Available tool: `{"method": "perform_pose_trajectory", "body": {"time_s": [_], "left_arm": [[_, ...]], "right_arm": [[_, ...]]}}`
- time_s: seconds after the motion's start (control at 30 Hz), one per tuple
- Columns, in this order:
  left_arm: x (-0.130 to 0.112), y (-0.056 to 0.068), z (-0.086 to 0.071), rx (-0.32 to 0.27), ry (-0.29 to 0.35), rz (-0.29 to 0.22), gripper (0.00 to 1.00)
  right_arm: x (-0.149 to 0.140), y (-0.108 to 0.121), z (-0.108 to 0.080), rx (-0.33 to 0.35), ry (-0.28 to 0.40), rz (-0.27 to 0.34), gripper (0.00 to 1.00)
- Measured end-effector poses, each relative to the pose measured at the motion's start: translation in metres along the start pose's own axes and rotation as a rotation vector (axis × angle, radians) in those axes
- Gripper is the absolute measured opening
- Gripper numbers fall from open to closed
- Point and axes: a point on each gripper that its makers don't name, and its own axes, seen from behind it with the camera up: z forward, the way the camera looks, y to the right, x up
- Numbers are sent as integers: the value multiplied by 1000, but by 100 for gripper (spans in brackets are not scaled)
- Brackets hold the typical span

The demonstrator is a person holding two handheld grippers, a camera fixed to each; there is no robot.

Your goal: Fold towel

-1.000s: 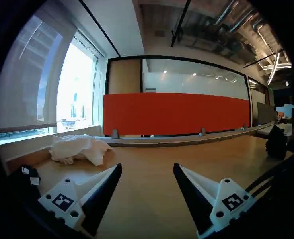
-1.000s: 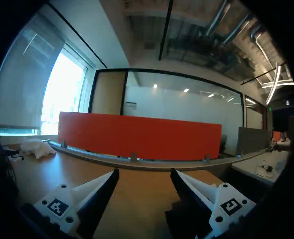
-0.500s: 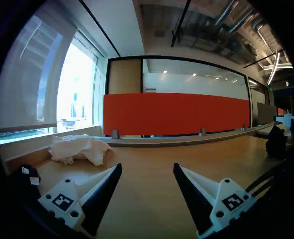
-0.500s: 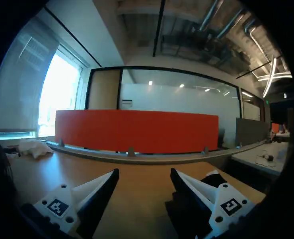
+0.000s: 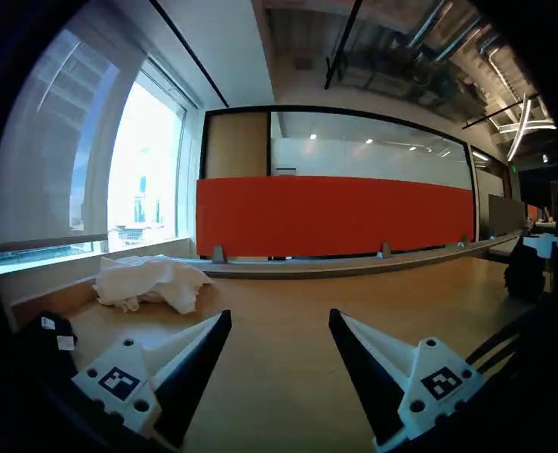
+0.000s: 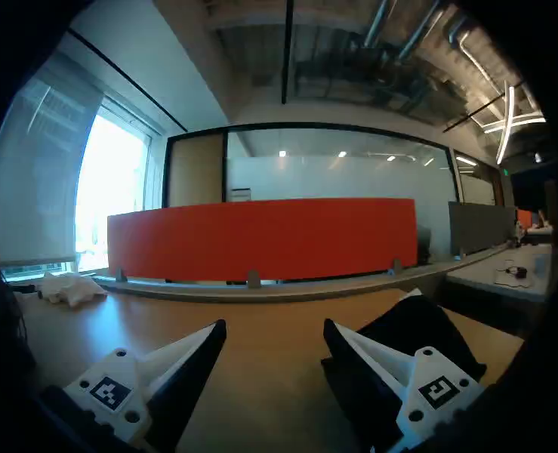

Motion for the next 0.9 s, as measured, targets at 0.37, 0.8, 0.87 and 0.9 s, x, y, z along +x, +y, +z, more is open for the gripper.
{"method": "perform_pose_trajectory", "body": {"time_s": [0.37,0.8,0.87,0.9], "left_arm": [[0,0,0,0,0,0,96],[0,0,0,0,0,0,96],[0,0,0,0,0,0,96],[0,0,0,0,0,0,96]], "right_arm": [[-13,6,2,-13,3,29,99],[-28,-1,6,-18,-33,-33,99],[-28,-1,6,-25,-32,-46,100],[-28,-1,7,-25,-32,-48,100]]}}
